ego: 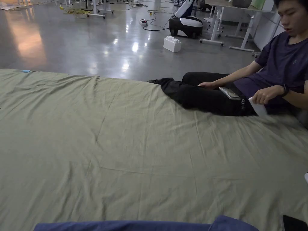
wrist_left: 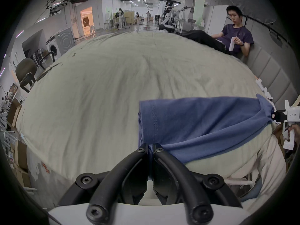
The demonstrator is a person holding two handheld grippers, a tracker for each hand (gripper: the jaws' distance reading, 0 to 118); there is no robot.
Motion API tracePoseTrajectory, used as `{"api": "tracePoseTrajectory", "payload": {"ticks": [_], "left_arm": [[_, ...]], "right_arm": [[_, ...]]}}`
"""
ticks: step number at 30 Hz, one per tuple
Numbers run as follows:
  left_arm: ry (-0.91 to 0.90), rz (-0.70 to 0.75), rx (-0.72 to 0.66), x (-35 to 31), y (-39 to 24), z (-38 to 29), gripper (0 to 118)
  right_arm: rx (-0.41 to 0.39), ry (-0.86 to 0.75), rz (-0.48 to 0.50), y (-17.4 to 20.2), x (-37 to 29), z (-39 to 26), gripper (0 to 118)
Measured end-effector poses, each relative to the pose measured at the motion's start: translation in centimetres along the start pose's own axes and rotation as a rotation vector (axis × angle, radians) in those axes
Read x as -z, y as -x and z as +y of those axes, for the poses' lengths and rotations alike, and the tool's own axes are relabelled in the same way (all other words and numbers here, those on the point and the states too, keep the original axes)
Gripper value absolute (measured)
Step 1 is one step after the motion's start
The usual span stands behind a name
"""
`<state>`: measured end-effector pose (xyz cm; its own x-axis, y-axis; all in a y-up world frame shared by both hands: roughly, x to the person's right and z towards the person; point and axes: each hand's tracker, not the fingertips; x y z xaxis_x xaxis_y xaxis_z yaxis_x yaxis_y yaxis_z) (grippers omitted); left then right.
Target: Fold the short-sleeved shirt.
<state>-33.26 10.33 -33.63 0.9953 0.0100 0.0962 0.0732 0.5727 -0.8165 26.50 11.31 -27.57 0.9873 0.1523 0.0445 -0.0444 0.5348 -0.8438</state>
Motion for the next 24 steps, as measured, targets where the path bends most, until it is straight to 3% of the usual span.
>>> {"api": "tracePoseTrajectory", "payload": {"ticks": [5,8,10,12,13,14,24], "left_arm": [[0.015,0.008,-0.010,-0.1,0.1,1.1,5],[-0.033,0.056,-0.003,-1.1,-1.0,2.7,7],[-0.083,0.031,-0.011,-1.5,-1.5,3.9,15],[-0.139,-0.007,-0.026,-2.5,-2.7,5.3,36],[-0.172,-0.015,-0.023,-2.9,-3.4,6.1,45],[-0.214,-0.015,-0.012,-3.3,-4.1,7.0,55],[-0.605,0.063,0.020,-7.4,-10.7,12.3,57]], "right_arm": [[-0.029,-0.016,-0.053,0.7,-0.9,0.5,1],[-0.040,-0.010,-0.191,1.3,-2.9,2.0,6],[-0.021,-0.071,-0.193,1.4,-4.2,3.1,23],[-0.010,-0.140,-0.181,1.9,-5.7,4.4,68],[-0.006,-0.175,-0.183,2.3,-6.3,5.2,82],[-0.003,-0.221,-0.178,2.7,-6.9,5.9,89],[0.060,-0.713,-0.125,7.8,-9.5,10.9,89]]}}
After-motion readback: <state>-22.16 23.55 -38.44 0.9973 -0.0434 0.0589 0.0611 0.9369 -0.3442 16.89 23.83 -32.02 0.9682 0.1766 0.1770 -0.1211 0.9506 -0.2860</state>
